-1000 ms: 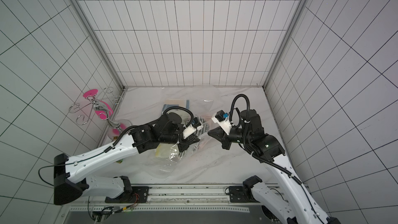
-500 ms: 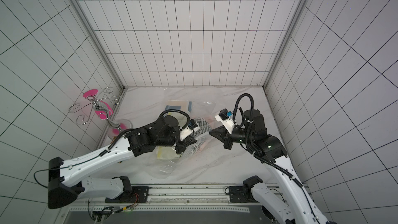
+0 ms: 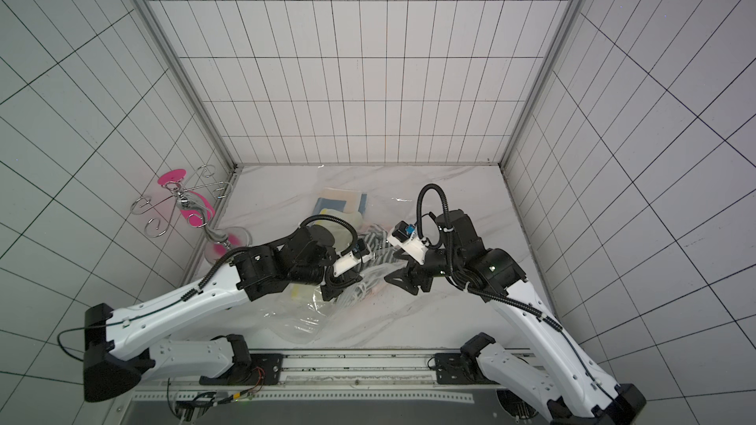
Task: Place the folded towel into the vacuum bag
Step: Close the vacuum bag at the center of the board.
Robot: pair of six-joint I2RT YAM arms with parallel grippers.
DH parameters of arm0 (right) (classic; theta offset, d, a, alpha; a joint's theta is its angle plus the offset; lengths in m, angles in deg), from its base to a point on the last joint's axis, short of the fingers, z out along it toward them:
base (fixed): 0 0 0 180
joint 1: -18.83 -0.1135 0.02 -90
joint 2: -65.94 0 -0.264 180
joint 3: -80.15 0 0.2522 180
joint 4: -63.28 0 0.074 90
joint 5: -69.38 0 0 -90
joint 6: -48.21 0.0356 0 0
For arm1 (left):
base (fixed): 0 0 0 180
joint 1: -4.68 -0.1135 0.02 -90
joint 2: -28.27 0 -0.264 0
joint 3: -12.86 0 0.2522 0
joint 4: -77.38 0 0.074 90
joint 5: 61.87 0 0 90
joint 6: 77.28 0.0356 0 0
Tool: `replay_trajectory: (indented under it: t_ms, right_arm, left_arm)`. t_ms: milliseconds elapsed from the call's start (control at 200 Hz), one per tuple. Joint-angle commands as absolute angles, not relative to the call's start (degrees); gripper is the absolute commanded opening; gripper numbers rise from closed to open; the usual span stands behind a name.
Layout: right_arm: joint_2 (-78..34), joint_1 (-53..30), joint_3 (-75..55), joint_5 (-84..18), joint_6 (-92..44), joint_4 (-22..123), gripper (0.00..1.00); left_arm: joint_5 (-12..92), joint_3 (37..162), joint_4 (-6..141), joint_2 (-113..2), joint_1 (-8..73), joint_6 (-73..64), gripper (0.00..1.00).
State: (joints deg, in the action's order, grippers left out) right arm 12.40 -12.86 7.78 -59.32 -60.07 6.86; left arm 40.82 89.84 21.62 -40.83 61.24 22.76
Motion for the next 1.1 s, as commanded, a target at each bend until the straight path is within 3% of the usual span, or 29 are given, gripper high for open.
replay_trajectory:
  t_ms: [0,150,260,305,400,480,720,1094]
  right_arm:
    - [10.87,-14.30,5.66,-59.95,-61.27,9.58,0.72]
    - [5.78,-18.08,3.07,-60.16,-63.45,9.69,0.68]
    - [4.24,-19.96,2.31,-60.48,-64.57,8.45,0.57]
    - [4.54,-20.22,2.41,-60.61,-64.81,8.66,0.48]
    - [6.22,-20.29,3.24,-60.04,-62.89,12.50,0.13]
    - [6.79,-20.45,3.08,-61.22,-61.78,15.81,0.00]
    - [10.71,-19.92,2.67,-58.19,-61.50,17.66,0.00]
    - [16.63,-11.17,2.84,-58.15,-54.80,21.68,0.00]
  left_arm:
    - [44.78,90.17,26.75,-38.38,61.00,24.41,0.00]
    - [46.31,90.24,27.94,-38.86,61.02,24.45,0.00]
    - [45.71,90.84,27.59,-39.41,60.93,25.02,0.00]
    - [45.94,90.93,27.47,-39.70,60.77,25.11,0.00]
    - [46.24,91.28,27.25,-40.40,60.67,24.95,0.00]
    - [45.92,92.25,26.29,-41.66,60.70,24.17,0.00]
    - [44.53,92.75,21.48,-42.58,60.92,21.13,0.05]
    - [36.08,91.40,12.20,-41.82,62.72,18.14,0.10]
